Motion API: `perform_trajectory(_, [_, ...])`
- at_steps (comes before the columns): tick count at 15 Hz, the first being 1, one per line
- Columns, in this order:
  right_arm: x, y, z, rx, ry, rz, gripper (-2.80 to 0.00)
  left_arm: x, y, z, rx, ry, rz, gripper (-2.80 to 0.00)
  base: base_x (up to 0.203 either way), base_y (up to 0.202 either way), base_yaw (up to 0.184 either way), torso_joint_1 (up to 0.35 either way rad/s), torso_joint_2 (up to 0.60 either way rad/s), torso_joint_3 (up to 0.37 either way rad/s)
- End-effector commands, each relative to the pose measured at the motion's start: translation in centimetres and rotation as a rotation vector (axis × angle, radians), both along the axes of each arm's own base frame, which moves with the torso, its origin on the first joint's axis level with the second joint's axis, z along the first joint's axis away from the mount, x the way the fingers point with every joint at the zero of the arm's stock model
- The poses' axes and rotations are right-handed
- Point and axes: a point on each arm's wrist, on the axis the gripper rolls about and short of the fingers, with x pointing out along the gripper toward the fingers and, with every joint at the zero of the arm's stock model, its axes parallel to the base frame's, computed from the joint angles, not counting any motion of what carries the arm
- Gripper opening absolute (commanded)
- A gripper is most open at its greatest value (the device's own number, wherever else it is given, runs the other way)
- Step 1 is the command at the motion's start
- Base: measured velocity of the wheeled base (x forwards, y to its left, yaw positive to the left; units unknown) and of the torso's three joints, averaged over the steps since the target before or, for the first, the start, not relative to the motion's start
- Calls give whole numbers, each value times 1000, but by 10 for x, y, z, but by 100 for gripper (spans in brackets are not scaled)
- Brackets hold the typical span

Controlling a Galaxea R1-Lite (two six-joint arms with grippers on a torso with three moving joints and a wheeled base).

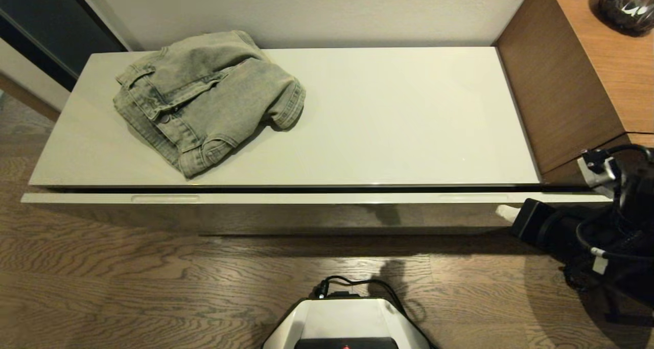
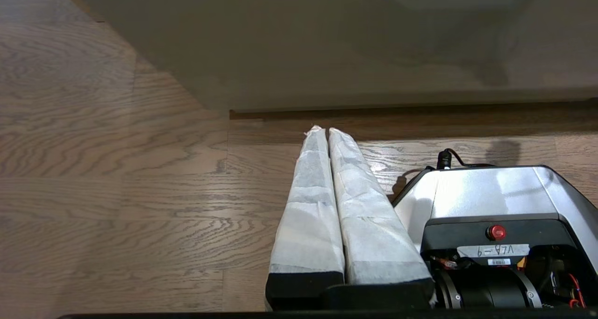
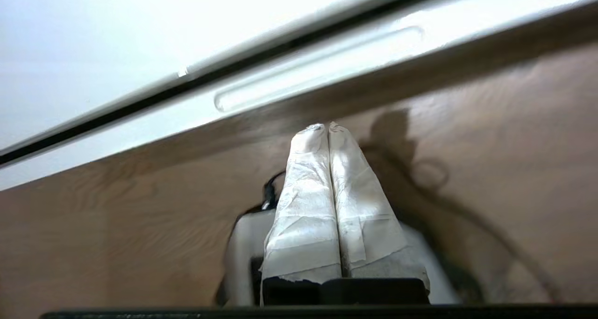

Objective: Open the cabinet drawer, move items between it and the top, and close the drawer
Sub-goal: Close the drawer

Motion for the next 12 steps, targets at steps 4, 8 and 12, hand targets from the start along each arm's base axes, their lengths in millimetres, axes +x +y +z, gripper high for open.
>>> perform_trajectory(4, [-5, -4, 9, 0, -46, -15, -280, 0, 0, 0, 0, 3, 0, -280, 0, 0, 0, 0, 0, 0])
perform_trajectory(8, [-6, -5, 10, -2, -48, -25, -280, 0, 0, 0, 0, 3, 1, -280, 0, 0, 0, 0, 0, 0])
perform_trajectory(12, [-7, -9, 18, -72, -90, -75, -280, 0, 0, 0, 0, 3, 1, -280, 0, 0, 0, 0, 0, 0])
